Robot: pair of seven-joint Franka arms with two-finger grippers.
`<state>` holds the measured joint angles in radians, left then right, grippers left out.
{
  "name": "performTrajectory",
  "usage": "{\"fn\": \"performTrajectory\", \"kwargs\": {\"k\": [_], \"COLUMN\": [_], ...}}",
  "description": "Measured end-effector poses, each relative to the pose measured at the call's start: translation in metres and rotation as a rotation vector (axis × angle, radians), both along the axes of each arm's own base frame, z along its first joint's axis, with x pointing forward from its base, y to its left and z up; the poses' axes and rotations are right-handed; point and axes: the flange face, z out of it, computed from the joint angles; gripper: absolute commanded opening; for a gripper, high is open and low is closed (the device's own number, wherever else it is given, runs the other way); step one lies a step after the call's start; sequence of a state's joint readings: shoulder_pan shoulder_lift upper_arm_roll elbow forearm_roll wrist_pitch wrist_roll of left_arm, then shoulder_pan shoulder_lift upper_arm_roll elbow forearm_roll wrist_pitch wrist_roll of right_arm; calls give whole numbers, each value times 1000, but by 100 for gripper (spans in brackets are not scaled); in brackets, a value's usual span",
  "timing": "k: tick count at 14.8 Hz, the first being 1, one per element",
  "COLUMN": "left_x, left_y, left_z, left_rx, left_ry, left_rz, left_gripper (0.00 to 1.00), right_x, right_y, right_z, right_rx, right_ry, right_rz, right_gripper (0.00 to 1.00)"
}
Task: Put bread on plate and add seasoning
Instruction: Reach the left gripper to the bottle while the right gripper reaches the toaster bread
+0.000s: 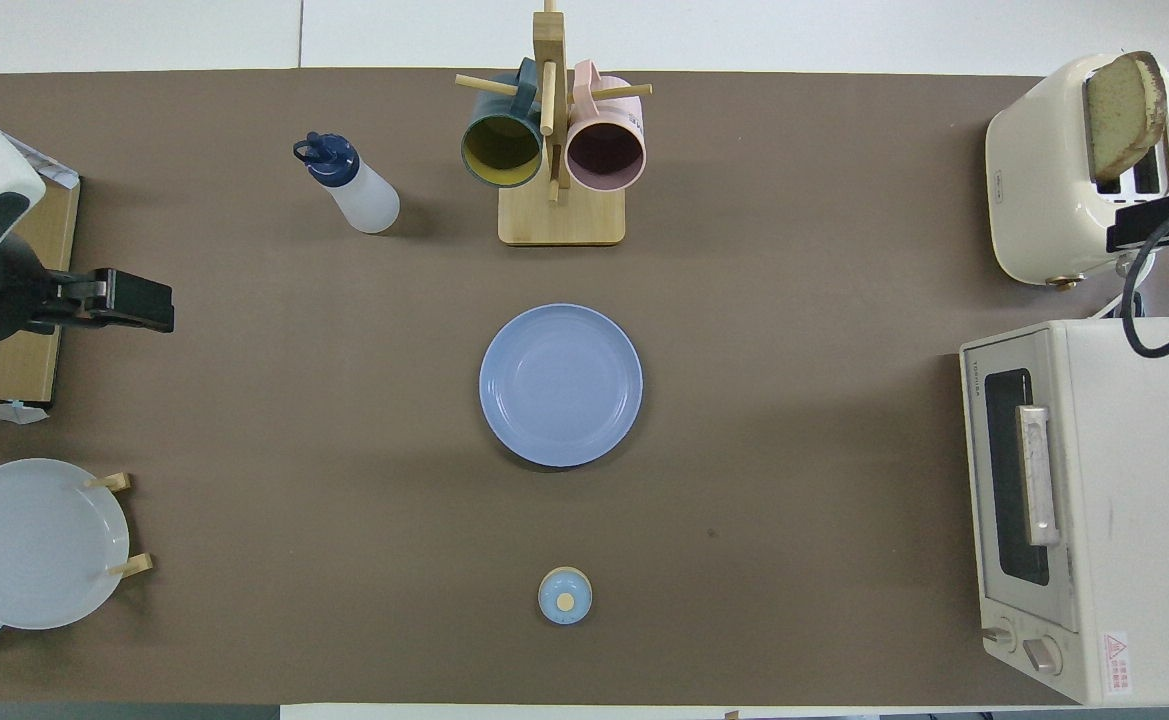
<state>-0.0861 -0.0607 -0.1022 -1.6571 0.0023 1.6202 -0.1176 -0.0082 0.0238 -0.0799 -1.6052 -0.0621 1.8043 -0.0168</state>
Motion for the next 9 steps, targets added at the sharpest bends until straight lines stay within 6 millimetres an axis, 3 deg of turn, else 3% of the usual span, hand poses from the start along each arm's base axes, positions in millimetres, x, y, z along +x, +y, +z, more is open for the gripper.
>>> {"fn": "performTrajectory", "kwargs": {"k": [5,7,9], "left_x": [-7,-12,-16], "left_y": [-32,-41,-48], "left_z": [-56,-82,-110], "left_rx": [-44,-68,-96], "left_ry": [-206,-282,-360], "left_rz": [2,2,3], "left_gripper": [100,100,100], "right_x": [21,37,58], "right_y": [-31,-42,-56], "right_z": [1,-17,-47], "right_rx": [-57,-79,-107], "right_ry": [-177,-220,-251], "right_rz": [11,9,14], "right_gripper": [100,100,100]}}
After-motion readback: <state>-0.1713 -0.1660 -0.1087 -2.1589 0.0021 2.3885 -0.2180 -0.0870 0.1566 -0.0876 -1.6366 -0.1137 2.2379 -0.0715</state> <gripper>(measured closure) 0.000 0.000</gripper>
